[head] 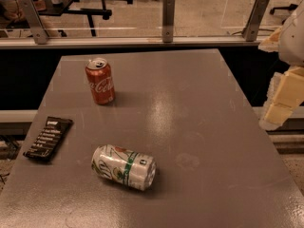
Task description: Place 7up can upright
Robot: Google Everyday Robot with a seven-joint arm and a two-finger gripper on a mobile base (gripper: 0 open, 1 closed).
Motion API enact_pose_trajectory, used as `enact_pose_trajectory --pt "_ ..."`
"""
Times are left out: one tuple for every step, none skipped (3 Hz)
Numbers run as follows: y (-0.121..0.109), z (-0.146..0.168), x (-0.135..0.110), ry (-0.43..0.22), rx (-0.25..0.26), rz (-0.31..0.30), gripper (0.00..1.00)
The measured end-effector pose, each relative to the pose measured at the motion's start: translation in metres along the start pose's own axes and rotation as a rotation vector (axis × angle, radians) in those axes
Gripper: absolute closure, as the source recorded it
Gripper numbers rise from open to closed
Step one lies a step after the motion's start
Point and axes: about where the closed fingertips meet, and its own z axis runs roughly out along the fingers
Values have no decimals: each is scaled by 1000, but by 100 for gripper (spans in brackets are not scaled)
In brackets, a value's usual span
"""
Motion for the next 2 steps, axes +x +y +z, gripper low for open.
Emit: enact_pose_trajectory --pt "0 0 0 0 0 0 0" --pt "8 1 -23 -10 -12 -49 0"
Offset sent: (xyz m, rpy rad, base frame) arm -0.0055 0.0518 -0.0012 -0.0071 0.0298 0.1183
